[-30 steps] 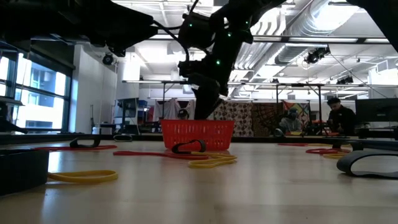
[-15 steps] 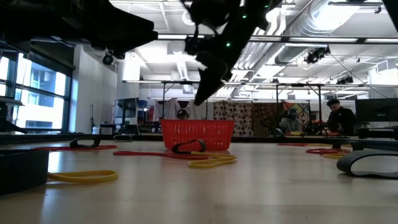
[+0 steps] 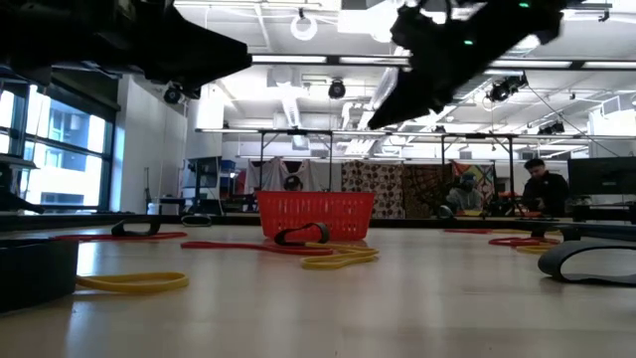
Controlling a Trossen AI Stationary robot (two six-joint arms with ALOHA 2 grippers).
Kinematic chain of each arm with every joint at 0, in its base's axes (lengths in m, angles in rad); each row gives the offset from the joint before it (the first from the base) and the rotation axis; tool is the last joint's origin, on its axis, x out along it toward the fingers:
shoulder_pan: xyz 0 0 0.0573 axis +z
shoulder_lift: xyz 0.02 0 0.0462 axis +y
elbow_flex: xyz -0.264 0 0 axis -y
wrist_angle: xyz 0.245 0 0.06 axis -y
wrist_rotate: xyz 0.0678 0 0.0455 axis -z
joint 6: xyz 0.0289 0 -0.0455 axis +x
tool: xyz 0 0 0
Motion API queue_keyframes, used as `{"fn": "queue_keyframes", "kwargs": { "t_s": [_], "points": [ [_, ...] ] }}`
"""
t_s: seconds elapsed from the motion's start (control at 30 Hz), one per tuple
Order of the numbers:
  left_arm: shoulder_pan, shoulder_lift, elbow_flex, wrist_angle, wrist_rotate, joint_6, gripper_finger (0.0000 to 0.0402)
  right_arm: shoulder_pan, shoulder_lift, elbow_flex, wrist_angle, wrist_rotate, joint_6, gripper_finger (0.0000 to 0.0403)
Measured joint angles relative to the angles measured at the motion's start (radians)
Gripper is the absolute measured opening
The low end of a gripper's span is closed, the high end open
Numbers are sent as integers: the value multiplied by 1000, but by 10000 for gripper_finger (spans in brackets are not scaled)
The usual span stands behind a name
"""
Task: Sort rubber bands into baskets
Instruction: Put the black rubber band into the green bin
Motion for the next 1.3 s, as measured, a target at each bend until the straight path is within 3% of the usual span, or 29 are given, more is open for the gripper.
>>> {"fn": "queue_keyframes", "kwargs": {
  "t_s": [0.17,0.37,0.63,0.87,1.1,1.3],
  "points": [
    [0,-5,53,-169,74,-22,43,47,-58,-112,55,-46,32,0],
    [0,-19,274,-711,97,-47,5,57,-50,-151,68,-116,99,0],
    [83,-19,521,-1276,13,-79,0,60,-50,-153,74,-103,80,0],
    [376,-19,566,-1527,22,-33,0,60,-50,-152,70,-69,77,0],
    [739,-19,566,-1529,173,75,0,60,-50,-152,70,-69,77,0],
    [933,-15,566,-1541,205,169,0,60,-50,-152,70,-69,77,0]
  ]
}}
